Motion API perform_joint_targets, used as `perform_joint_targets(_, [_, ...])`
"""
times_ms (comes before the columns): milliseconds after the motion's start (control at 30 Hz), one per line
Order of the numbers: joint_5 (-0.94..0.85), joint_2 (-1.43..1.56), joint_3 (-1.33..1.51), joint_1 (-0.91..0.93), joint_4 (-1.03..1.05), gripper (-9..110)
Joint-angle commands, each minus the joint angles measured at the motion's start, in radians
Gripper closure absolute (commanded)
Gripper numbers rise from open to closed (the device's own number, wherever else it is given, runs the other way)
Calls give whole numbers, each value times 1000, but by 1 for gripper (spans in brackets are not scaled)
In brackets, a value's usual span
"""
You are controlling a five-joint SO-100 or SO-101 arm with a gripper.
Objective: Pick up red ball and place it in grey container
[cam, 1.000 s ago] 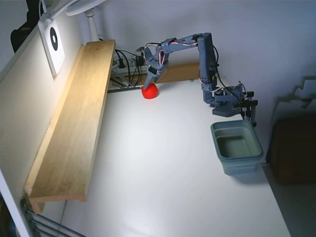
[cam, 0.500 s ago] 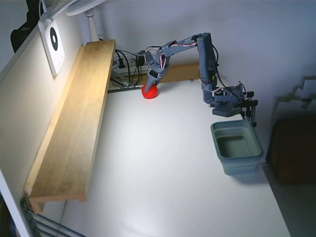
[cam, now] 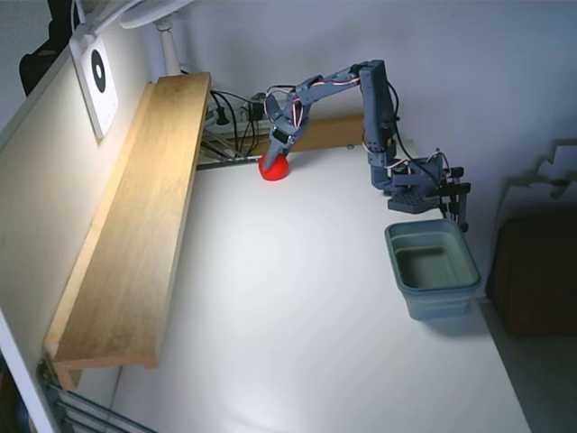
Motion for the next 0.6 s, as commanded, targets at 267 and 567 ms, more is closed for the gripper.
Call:
perform_joint_targets(267, [2, 14, 1, 4, -14, 63])
perform_joint_targets(567, [2, -1, 31, 4, -59, 63])
